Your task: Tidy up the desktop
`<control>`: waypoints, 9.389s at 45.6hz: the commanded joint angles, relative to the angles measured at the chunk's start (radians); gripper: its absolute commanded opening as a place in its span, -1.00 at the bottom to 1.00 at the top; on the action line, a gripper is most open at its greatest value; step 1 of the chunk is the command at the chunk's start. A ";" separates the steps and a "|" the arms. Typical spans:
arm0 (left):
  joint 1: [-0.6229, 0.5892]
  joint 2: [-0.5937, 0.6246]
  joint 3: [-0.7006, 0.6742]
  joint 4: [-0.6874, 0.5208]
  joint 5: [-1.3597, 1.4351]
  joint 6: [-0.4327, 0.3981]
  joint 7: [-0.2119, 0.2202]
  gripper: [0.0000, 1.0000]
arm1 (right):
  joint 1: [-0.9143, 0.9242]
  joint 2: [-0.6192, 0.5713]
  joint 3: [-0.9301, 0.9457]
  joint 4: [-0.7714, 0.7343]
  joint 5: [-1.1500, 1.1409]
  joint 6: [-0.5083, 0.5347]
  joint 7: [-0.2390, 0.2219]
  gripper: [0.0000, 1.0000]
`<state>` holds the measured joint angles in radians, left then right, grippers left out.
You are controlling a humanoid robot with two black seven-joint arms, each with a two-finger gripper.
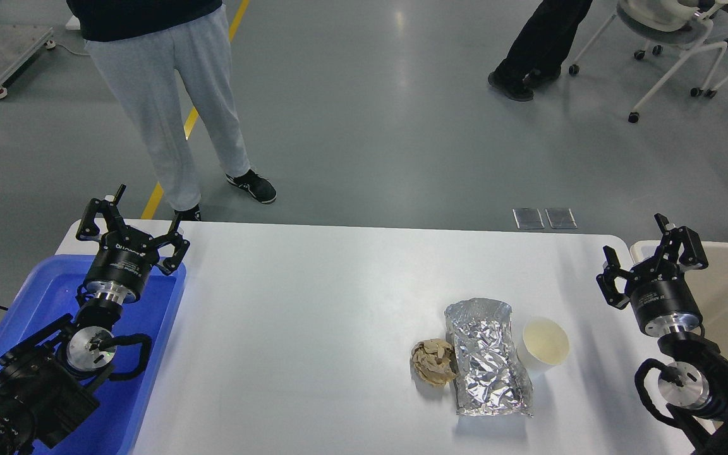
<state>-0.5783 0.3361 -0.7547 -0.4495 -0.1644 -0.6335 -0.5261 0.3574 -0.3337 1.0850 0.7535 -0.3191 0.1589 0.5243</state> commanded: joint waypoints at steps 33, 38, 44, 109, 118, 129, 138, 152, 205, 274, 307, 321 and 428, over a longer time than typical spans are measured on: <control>0.000 0.000 0.000 0.000 0.002 0.000 0.000 1.00 | 0.003 -0.039 0.000 0.047 0.000 0.011 0.005 0.99; 0.000 0.000 0.000 0.000 0.002 0.000 0.000 1.00 | 0.008 -0.037 0.000 0.046 0.000 0.010 0.009 0.99; 0.000 0.000 0.000 0.000 0.002 0.000 0.000 1.00 | 0.025 -0.036 -0.016 0.024 0.000 -0.001 0.005 0.98; 0.000 -0.005 -0.002 0.000 -0.001 0.002 0.000 1.00 | 0.152 -0.656 -0.589 0.653 -0.678 -0.165 -0.369 0.98; 0.000 -0.005 -0.002 0.000 -0.001 0.002 0.001 1.00 | 0.293 -0.669 -0.777 0.656 -0.690 -0.128 -0.382 0.98; 0.000 -0.005 -0.002 0.000 -0.001 0.002 0.000 1.00 | 0.475 -0.673 -0.944 0.646 -0.871 -0.093 -0.379 0.98; -0.002 -0.005 -0.002 0.000 -0.001 0.002 0.000 1.00 | 0.659 -0.671 -1.184 0.621 -0.917 -0.091 -0.372 0.98; 0.000 -0.005 -0.002 0.000 -0.001 0.002 0.000 1.00 | 0.715 -0.637 -1.291 0.607 -0.954 -0.093 -0.368 0.98; 0.000 -0.005 -0.002 0.000 -0.001 0.002 0.000 1.00 | 0.690 -0.409 -1.401 0.435 -0.986 -0.102 -0.348 0.97; 0.000 -0.005 -0.002 0.000 -0.001 0.002 0.000 1.00 | 0.796 -0.498 -1.418 0.435 -1.008 -0.076 -0.308 -1.00; 0.000 -0.005 -0.002 0.000 -0.001 0.002 0.001 1.00 | 1.269 -0.797 -1.395 0.669 -0.997 0.303 -0.310 -1.00; 0.000 -0.005 0.000 0.000 -0.001 0.002 0.000 1.00 | 1.321 -0.824 -1.398 0.673 -1.011 0.347 -0.316 -1.00; 0.000 -0.005 -0.002 0.000 -0.001 0.002 0.000 1.00 | 0.196 -0.151 -1.004 -0.721 0.127 -0.239 -0.290 -1.00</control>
<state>-0.5783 0.3313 -0.7560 -0.4493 -0.1656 -0.6320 -0.5262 0.5865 -0.5844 0.0206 0.1640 -0.2217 -0.0716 0.2413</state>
